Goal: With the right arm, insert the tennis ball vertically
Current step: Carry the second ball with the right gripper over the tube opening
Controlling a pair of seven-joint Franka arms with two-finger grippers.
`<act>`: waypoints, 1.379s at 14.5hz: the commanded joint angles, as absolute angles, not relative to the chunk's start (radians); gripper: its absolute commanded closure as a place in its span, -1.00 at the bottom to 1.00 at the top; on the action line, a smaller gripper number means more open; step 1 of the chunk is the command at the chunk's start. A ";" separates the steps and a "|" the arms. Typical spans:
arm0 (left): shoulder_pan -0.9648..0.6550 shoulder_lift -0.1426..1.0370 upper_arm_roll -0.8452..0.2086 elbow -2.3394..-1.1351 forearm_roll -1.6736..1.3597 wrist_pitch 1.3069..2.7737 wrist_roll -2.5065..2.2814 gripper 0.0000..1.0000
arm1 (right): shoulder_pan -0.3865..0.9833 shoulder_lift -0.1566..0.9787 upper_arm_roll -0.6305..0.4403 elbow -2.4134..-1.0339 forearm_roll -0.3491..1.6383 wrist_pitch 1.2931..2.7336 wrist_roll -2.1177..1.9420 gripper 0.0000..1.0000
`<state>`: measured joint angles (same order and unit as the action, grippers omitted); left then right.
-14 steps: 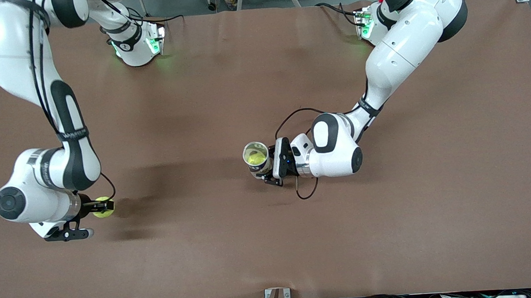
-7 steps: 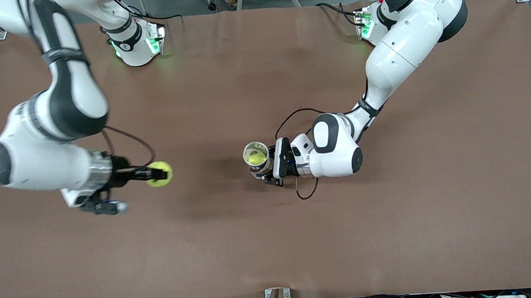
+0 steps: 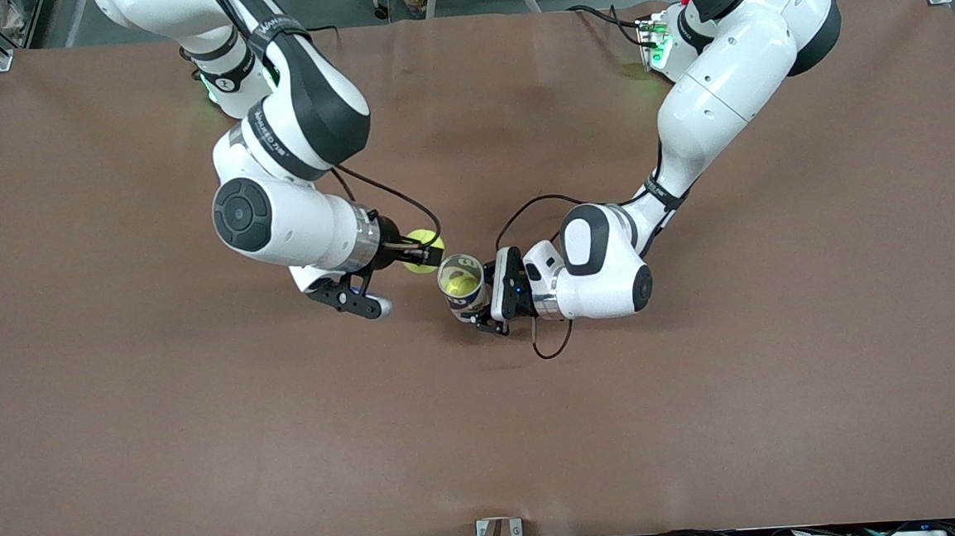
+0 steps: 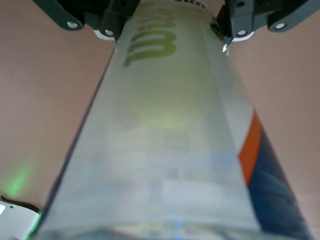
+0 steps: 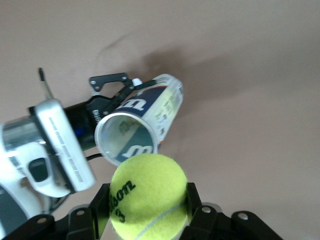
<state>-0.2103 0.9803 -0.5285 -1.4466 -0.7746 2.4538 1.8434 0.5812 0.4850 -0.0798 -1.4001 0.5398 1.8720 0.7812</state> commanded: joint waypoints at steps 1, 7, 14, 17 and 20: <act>-0.230 1.023 -0.502 -1.433 -0.767 2.480 1.873 -0.33 | 0.572 0.492 -0.090 -1.399 0.632 1.943 0.824 0.59; -0.227 1.022 -0.502 -1.434 -0.773 2.480 1.873 -0.33 | 0.600 0.543 -0.089 -1.397 0.635 2.023 0.866 0.58; -0.219 1.023 -0.502 -1.436 -0.776 2.473 1.894 -0.34 | 0.620 0.566 -0.091 -1.399 0.626 2.045 0.871 0.50; -0.225 1.026 -0.502 -1.434 -0.778 2.473 1.887 -0.36 | 0.623 0.568 -0.091 -1.399 0.620 2.039 0.870 0.45; -0.221 1.023 -0.502 -1.431 -0.776 2.473 1.859 -0.52 | 0.630 0.566 -0.091 -1.399 0.620 2.033 0.868 0.44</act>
<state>-0.2089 0.9822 -0.5279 -1.4458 -0.7774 2.4494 1.8557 0.6182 0.5705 -0.0870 -1.4005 0.6123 2.0373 0.8572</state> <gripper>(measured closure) 0.300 0.361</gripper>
